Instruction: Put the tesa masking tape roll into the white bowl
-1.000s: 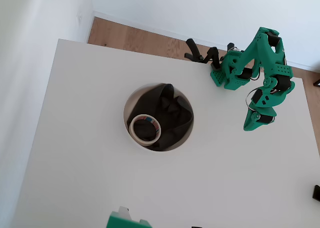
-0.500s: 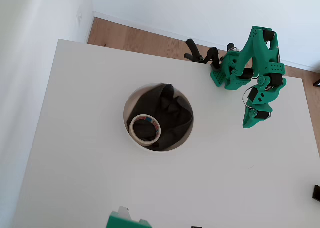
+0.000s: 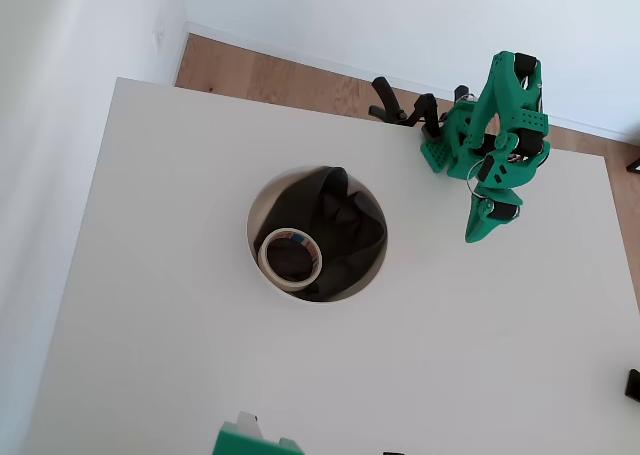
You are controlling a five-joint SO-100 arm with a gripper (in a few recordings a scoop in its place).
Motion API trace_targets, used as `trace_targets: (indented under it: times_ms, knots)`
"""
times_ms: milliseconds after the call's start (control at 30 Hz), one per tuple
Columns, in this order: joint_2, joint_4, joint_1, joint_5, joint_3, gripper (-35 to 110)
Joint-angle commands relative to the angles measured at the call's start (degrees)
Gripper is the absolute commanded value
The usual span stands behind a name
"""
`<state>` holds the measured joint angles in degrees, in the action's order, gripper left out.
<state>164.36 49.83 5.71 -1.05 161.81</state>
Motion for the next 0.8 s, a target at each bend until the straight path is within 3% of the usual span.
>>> trace_targets:
  times_ms: [0, 100, 767]
  knots:
    - [16.52, 7.03, 0.26, -0.62, 3.34, -8]
    - [29.62, 13.97, 0.09, -0.44, 6.94, -8]
    - [29.79, 18.37, 0.53, -1.14, 7.03, -8]
